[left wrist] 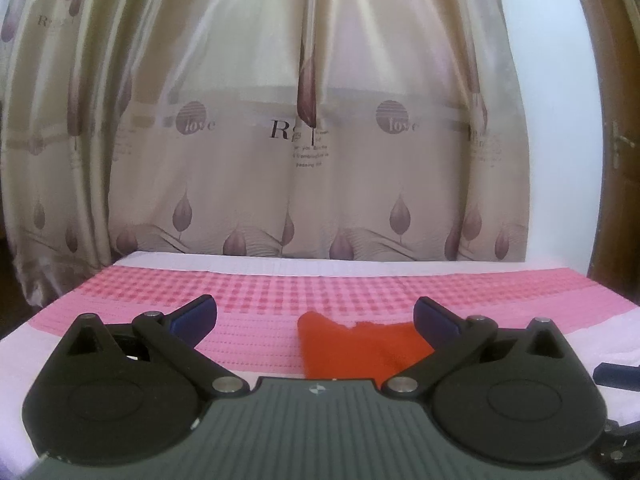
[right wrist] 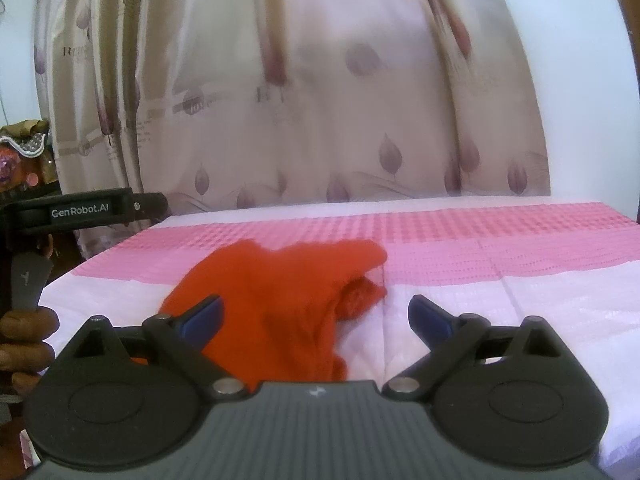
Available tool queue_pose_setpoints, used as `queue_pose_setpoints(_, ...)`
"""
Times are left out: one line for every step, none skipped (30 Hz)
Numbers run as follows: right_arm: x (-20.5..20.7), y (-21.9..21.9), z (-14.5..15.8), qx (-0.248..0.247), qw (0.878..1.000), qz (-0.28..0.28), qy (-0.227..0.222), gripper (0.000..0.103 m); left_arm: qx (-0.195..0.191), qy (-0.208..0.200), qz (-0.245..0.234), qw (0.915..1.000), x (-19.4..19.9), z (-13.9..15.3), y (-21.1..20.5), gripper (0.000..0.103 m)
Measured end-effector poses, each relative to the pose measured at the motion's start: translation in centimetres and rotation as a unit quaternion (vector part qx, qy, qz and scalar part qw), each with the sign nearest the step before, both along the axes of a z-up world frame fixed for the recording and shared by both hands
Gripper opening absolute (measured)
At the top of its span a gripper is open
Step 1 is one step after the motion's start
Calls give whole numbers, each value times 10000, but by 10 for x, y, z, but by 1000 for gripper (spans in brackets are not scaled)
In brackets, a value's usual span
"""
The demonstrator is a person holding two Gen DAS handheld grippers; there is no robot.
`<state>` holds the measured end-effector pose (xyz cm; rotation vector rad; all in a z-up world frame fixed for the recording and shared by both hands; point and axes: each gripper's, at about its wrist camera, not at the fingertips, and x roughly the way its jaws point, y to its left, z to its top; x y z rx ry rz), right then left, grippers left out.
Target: Fold small clothes
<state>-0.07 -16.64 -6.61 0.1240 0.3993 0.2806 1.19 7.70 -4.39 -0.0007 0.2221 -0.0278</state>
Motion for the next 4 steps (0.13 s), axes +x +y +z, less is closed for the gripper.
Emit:
queue_pose_setpoints(0,1,0,-22,10000,-15,-5,100,-6,8,0,10000,1,1,0,103)
queue_pose_setpoints(0,1,0,-32,10000,-18,-3,100,-12,16,-11,10000,1,1,0,103)
queue_pose_setpoints(0,1,0,-37,10000,-15,-3,100,-13,32,-16,10000,2,1,0,103)
queue_pose_setpoints(0,2,0,-50,10000,-28,-19,100,-4,58,-16,10000,2,2,0,103)
